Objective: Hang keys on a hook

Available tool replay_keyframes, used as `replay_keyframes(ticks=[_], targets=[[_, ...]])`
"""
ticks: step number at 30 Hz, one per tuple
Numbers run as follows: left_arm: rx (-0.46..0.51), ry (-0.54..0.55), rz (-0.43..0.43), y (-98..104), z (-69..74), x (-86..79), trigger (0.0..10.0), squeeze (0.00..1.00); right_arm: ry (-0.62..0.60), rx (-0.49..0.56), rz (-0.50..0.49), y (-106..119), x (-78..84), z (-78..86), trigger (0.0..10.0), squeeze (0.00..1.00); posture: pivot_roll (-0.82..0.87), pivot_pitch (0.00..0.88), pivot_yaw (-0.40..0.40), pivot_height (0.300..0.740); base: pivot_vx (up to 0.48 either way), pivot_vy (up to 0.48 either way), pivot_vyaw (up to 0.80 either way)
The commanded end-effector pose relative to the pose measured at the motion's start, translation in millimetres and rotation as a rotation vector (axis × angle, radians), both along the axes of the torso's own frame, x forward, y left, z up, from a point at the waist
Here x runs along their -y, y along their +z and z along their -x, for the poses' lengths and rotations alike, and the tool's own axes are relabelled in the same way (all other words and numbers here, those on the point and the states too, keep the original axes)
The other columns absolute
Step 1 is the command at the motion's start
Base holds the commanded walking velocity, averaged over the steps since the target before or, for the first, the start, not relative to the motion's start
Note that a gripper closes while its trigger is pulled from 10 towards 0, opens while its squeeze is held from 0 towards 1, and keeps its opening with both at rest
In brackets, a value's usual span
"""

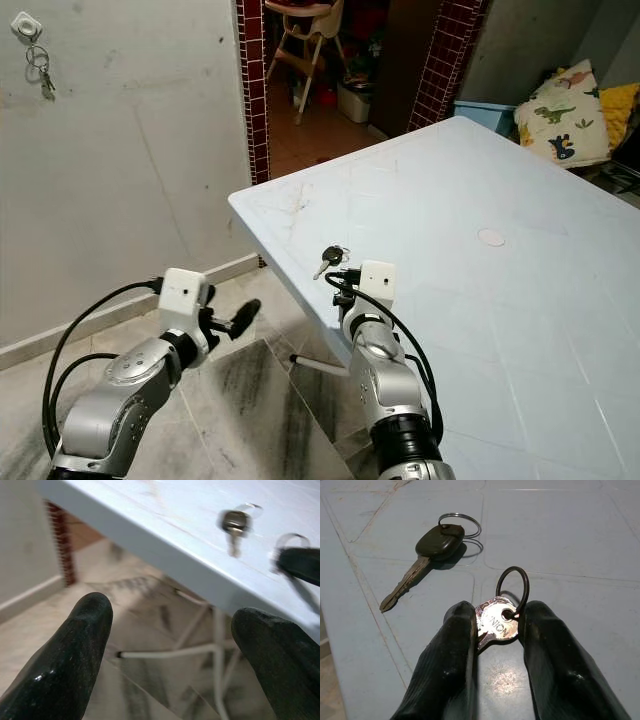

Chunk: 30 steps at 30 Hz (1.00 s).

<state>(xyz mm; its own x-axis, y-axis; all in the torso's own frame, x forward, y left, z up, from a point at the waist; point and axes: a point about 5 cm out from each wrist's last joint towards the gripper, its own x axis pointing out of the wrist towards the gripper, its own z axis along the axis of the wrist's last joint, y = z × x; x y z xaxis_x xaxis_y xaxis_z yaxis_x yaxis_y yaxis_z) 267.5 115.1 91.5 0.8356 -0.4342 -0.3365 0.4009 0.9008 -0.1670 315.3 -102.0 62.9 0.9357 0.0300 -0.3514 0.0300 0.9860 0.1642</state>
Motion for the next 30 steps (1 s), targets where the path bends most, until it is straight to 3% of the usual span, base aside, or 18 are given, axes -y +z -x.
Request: replay_keyframes(ticks=[1, 10, 30], targets=[[0.006, -0.047, 0.002, 4, 2.7, 5.1, 10.0, 0.00, 0.000, -0.048, -0.010, -10, 1.0, 4.6, 0.0, 0.00, 0.14, 0.000, -0.039, 0.740, 0.000, 0.000, 0.00], [-0.021, -0.155, 0.009, 2, 9.3, 14.4, 10.0, 0.00, -0.004, -0.049, -0.014, -12, 1.4, 6.0, 0.0, 0.00, 0.14, 0.000, -0.034, 0.740, 0.000, 0.000, 0.00], [-0.021, -0.240, -0.006, 3, 8.6, 21.9, 10.0, 0.00, -0.015, -0.019, -0.018, -8, 6.0, 3.4, 0.0, 0.00, 0.12, 0.000, -0.027, 0.740, 0.000, 0.000, 0.00]])
